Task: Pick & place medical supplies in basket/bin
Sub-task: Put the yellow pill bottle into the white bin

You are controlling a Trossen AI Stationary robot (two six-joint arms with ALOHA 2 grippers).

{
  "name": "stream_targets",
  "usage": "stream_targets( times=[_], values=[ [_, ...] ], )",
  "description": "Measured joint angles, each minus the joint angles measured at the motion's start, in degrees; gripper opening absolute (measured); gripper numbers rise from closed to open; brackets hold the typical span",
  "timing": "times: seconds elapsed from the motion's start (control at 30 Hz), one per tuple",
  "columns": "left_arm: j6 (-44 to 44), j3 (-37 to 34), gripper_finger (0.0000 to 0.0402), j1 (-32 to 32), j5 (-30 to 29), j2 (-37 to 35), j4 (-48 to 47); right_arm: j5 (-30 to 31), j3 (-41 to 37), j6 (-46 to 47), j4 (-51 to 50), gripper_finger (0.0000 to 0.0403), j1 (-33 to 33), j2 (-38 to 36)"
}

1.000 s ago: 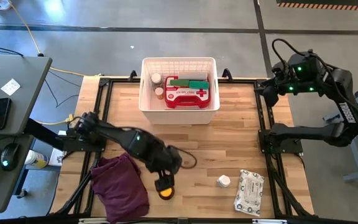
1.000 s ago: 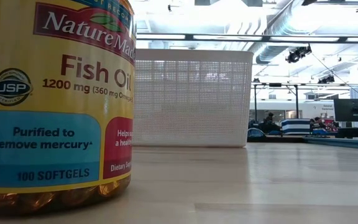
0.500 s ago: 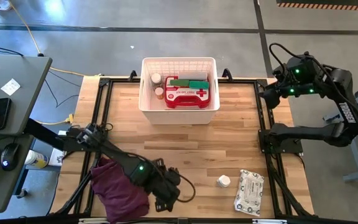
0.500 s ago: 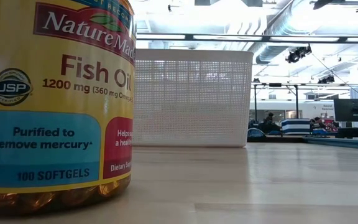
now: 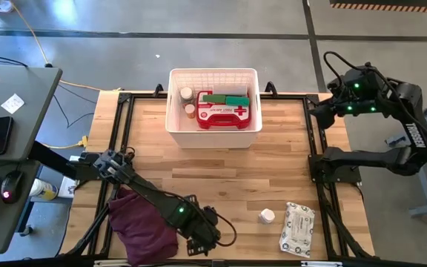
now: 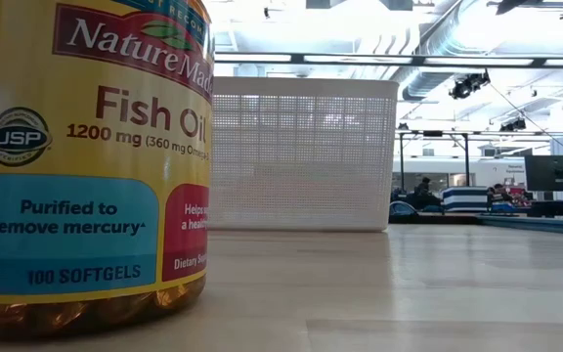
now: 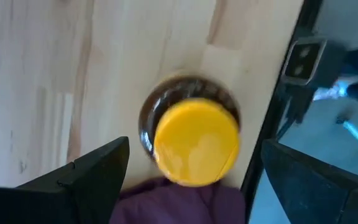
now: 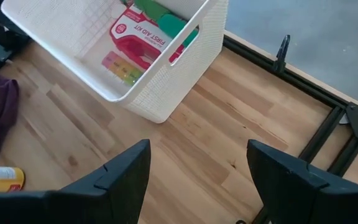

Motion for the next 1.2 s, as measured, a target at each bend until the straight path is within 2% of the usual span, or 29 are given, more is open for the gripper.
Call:
stream_targets(
  times=[0.4,0.57,0.7,0.97,1.2],
  values=[
    [-0.2,0.0,0.0395,0.0,1.1,1.9,-1.2,1.1,0.0,0.2,0.0,0.0256,0.0,-1.3],
    [-0.5,0.0,0.0388,0.3,-1.2,1.9,-1.2,1.5,0.0,0.6,0.0,0.0256,0.0,-1.6],
    [-0.5,0.0,0.0353,0.8,-0.4,1.9,-1.1,2.0,0.0,-0.1,0.0,0.0256,0.0,-1.5],
    [-0.1,0.0,0.0249,1.1,1.5,1.9,1.1,3.5,0.0,-0.6,0.0,0.0256,0.0,-1.5],
    [1.3,0.9,0.0245,3.4,2.5,1.9,-2.3,3.5,0.0,-1.6,0.0,0.0256,0.0,-1.5]
  ],
)
